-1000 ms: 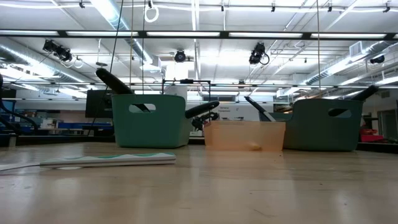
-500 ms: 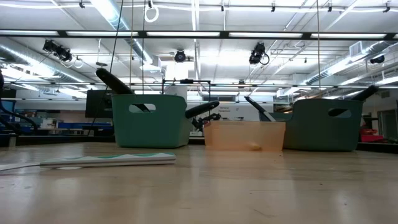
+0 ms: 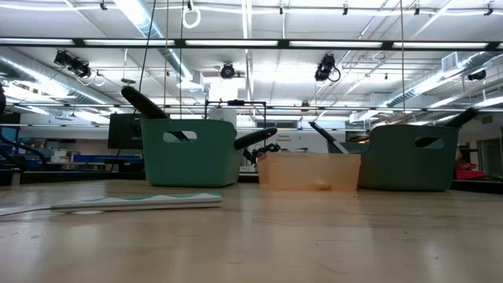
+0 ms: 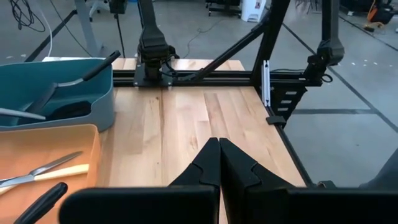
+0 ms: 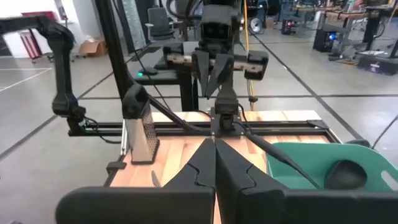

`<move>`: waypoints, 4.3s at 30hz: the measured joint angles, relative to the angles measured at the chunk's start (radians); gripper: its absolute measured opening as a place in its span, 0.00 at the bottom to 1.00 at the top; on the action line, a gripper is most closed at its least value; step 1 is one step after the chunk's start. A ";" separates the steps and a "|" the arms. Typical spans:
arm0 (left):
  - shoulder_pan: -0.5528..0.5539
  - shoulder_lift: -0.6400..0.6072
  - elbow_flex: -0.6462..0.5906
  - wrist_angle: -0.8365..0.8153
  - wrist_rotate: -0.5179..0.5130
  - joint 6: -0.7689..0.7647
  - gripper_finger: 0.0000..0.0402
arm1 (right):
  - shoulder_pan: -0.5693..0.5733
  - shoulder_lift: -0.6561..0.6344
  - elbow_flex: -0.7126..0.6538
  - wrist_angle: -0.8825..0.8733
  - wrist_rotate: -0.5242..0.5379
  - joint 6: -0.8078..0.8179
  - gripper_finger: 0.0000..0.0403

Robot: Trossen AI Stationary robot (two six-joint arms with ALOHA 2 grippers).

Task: Pick & Place Kitchen Items
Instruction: Put the white patterned table knife into the orange bin

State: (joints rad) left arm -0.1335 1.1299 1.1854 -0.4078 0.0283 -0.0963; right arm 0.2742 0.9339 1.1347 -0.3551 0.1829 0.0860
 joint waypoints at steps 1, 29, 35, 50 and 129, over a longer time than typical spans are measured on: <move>0.008 0.001 0.000 0.004 0.006 0.000 0.00 | -0.005 0.000 -0.013 0.007 0.000 0.001 0.00; -0.154 -0.028 -0.305 0.165 -0.034 -0.286 0.00 | -0.016 0.000 -0.161 0.126 -0.018 0.054 0.01; -0.169 0.051 -0.303 0.185 -0.062 -0.313 0.00 | -0.016 0.000 -0.161 0.118 0.044 0.054 0.01; -0.219 0.237 -0.302 0.194 0.017 -0.379 0.01 | -0.016 0.000 -0.161 0.129 0.064 0.055 0.01; -0.317 0.590 0.204 -0.301 -0.082 -0.476 0.32 | -0.016 0.000 -0.161 0.055 0.061 -0.017 0.01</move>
State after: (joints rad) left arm -0.4507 1.7195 1.3895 -0.7089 -0.0536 -0.5718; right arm 0.2586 0.9339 0.9737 -0.3003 0.2440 0.0690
